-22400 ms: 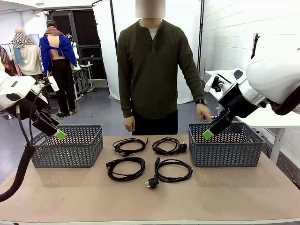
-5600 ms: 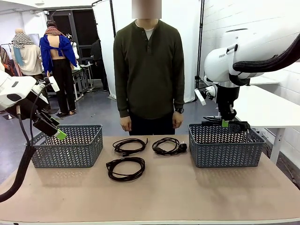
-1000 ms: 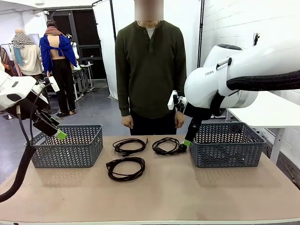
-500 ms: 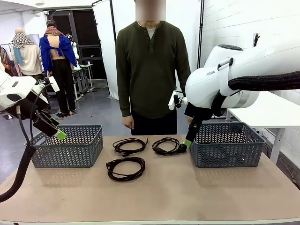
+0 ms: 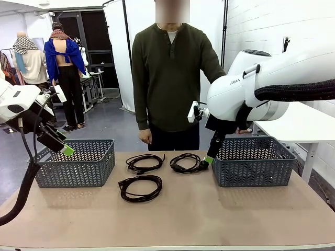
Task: Organize the cables according to human instructions.
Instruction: Pick up a bundle of cables and place it in the basket indicated by the human.
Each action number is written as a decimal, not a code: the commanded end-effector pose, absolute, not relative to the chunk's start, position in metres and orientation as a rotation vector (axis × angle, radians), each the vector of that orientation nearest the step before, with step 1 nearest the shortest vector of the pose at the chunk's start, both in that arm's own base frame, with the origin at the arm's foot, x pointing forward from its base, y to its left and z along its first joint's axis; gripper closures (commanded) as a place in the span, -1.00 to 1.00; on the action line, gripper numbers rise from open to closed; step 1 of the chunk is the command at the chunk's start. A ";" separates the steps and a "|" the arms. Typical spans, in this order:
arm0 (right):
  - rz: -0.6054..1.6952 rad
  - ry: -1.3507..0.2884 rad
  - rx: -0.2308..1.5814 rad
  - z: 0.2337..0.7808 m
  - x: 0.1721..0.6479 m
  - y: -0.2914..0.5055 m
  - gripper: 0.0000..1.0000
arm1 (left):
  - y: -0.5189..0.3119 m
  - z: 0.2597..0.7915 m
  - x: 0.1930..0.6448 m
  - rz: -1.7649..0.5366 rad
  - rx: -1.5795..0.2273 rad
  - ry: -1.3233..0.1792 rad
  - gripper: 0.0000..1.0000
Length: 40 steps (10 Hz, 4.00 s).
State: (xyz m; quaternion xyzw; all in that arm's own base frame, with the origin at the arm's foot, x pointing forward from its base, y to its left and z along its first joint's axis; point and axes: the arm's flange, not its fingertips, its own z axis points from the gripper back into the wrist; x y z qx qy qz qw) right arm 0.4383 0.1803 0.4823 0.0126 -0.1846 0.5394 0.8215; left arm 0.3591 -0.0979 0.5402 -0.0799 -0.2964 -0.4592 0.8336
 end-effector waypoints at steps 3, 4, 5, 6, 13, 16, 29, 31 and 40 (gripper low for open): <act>1.148 -0.392 0.023 0.483 0.439 0.181 -1.00 | -0.097 0.537 0.360 -0.977 -0.182 -0.650 -1.00; 1.148 -0.392 0.023 0.483 0.439 0.181 -1.00 | -0.097 0.537 0.360 -0.977 -0.182 -0.650 -1.00; 1.148 -0.392 0.023 0.483 0.439 0.181 -1.00 | -0.097 0.537 0.360 -0.977 -0.182 -0.650 -1.00; 1.148 -0.392 0.023 0.483 0.439 0.181 -1.00 | -0.097 0.537 0.360 -0.977 -0.182 -0.650 -1.00; 1.148 -0.392 0.023 0.483 0.439 0.181 -1.00 | -0.097 0.537 0.360 -0.977 -0.182 -0.650 -1.00; 1.262 -0.381 0.025 0.481 0.457 0.195 -1.00 | -0.097 0.537 0.360 -0.977 -0.182 -0.650 -1.00; 1.613 -0.169 -0.039 0.433 0.572 0.237 -1.00 | -0.097 0.537 0.360 -0.977 -0.182 -0.650 -1.00; 1.613 -0.169 -0.039 0.433 0.572 0.237 -1.00 | -0.097 0.537 0.360 -0.977 -0.182 -0.650 -1.00; 1.610 -0.187 -0.060 0.402 0.592 0.251 -1.00 | -0.097 0.537 0.360 -0.977 -0.182 -0.650 -1.00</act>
